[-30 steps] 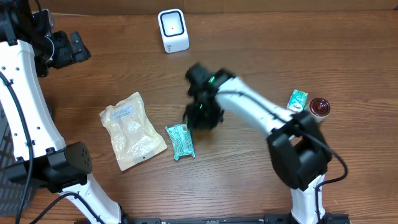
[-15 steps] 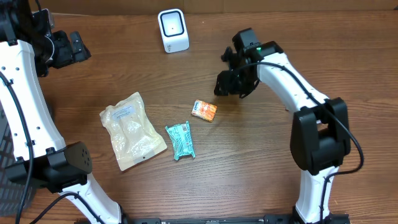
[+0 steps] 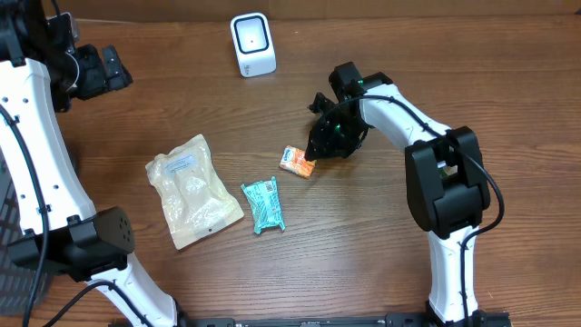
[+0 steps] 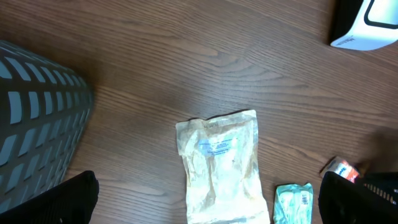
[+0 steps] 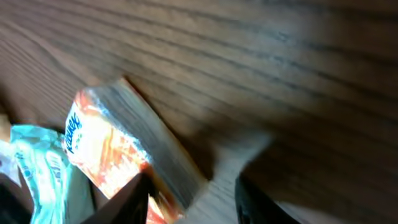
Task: Scan the item barcode
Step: 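Grasp the orange Kleenex pack with the right gripper, then lift the orange pack and carry it under the scanner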
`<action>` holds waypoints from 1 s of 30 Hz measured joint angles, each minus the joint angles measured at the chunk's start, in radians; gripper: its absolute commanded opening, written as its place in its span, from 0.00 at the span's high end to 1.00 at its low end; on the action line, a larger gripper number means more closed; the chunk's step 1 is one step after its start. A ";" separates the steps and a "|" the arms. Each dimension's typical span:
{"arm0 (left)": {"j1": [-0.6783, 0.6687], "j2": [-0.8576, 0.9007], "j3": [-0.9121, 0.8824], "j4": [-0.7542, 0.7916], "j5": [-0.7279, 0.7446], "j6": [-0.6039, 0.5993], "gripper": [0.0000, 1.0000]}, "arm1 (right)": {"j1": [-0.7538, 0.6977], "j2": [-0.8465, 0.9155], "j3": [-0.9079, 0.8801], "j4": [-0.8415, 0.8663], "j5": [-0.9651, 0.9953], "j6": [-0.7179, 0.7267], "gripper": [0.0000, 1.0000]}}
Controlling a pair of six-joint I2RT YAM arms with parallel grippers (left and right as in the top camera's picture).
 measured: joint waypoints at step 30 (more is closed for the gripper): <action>0.000 0.000 0.000 0.000 0.000 0.000 0.01 | -0.036 0.011 0.000 -0.090 -0.524 0.002 0.96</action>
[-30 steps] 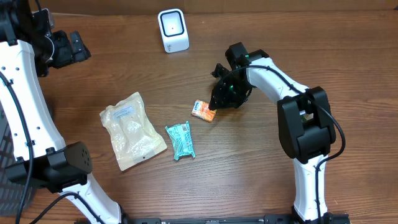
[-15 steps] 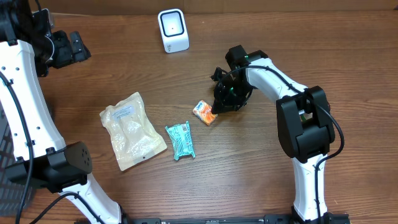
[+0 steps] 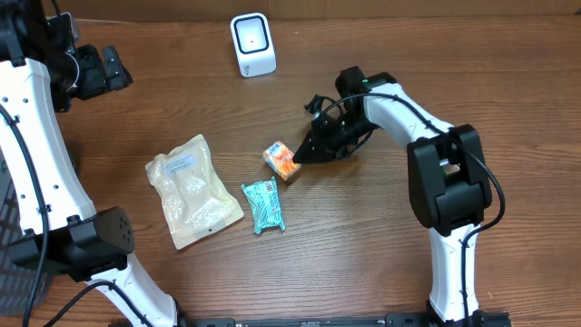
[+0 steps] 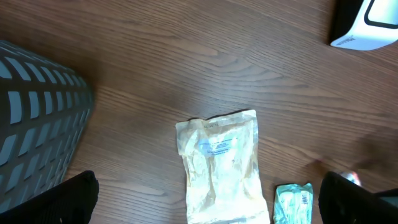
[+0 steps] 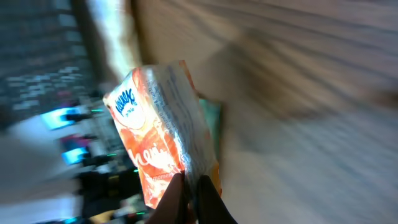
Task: Scan the item barcode
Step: 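Lift the orange pack and carry it under the scanner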
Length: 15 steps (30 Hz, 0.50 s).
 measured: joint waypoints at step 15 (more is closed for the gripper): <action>0.000 0.000 0.000 0.000 0.000 0.000 0.01 | -0.145 -0.001 0.000 0.050 -0.501 0.018 0.96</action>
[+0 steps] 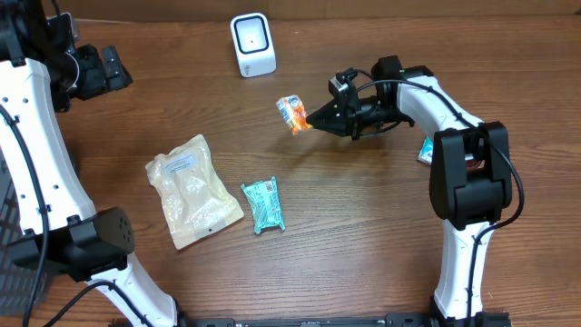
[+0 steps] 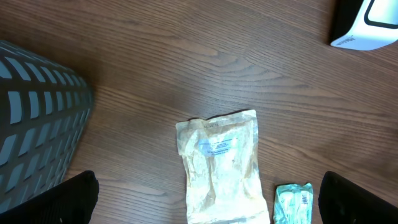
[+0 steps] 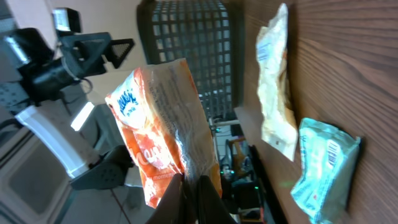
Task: Scan the item barcode
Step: 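Lift the orange pack and carry it under the scanner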
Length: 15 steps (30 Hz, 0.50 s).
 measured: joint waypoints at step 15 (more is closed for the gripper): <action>0.000 0.000 0.000 0.000 0.000 0.000 0.00 | 0.042 -0.001 0.005 0.016 0.689 0.172 0.96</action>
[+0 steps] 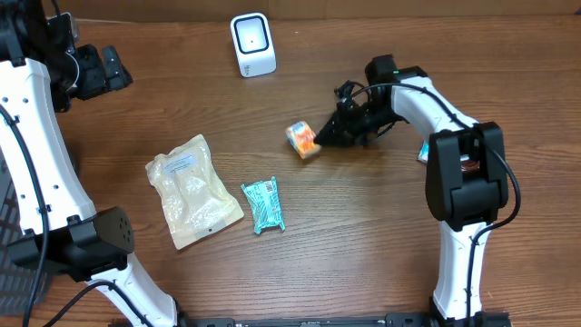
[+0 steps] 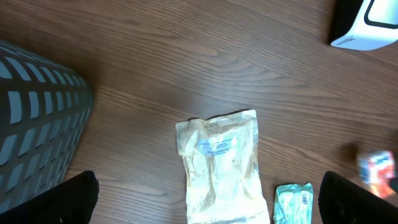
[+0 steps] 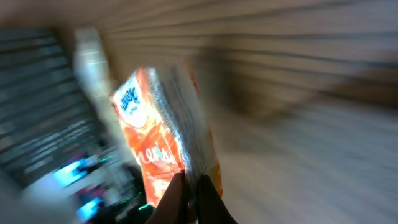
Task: Scan the item barcode
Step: 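Lift the orange pack and carry it under the scanner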
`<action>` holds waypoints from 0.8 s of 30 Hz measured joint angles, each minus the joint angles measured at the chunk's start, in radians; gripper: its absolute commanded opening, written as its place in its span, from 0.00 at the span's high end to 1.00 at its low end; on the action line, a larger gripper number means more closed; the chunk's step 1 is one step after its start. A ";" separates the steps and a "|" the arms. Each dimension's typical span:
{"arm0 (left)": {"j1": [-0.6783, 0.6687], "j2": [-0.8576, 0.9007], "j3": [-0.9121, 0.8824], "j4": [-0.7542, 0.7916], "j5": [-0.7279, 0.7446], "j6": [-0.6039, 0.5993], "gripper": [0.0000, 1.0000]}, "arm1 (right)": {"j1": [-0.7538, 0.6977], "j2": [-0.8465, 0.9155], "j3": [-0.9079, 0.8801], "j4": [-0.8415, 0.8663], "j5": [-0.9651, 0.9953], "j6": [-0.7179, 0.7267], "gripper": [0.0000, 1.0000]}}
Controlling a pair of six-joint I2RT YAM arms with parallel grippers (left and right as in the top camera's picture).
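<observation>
My right gripper [image 3: 191,190] is shut on a small orange tissue packet [image 3: 165,149], pinching its edge; the wrist view is motion-blurred. From overhead the orange packet [image 1: 303,140] hangs near the table's middle, right of centre, with the right gripper [image 1: 325,136] just beside it. The white barcode scanner [image 1: 252,44] stands at the back, up and to the left of the packet. My left gripper [image 2: 205,199] is high at the far left, open wide, only its dark fingertips [image 2: 78,196] showing.
A large beige pouch [image 1: 192,190] and a teal packet [image 1: 263,205] lie left of centre. A blue-and-white item [image 1: 423,151] peeks out by the right arm. A dark mesh basket [image 2: 34,106] fills the left of the left wrist view.
The right gripper has moved the orange packet from a higher spot nearer the scanner down and slightly right. The left arm has not moved.
The right gripper was at the orange packet lying on the table by the teal one. Then it was shut on it, tipped up. Then it held the packet up nearer the scanner, and now lower near the table's middle.
</observation>
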 measured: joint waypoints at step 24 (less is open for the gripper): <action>0.000 0.000 0.000 0.000 0.000 0.000 0.01 | 0.369 0.042 0.663 0.494 1.230 -0.208 0.96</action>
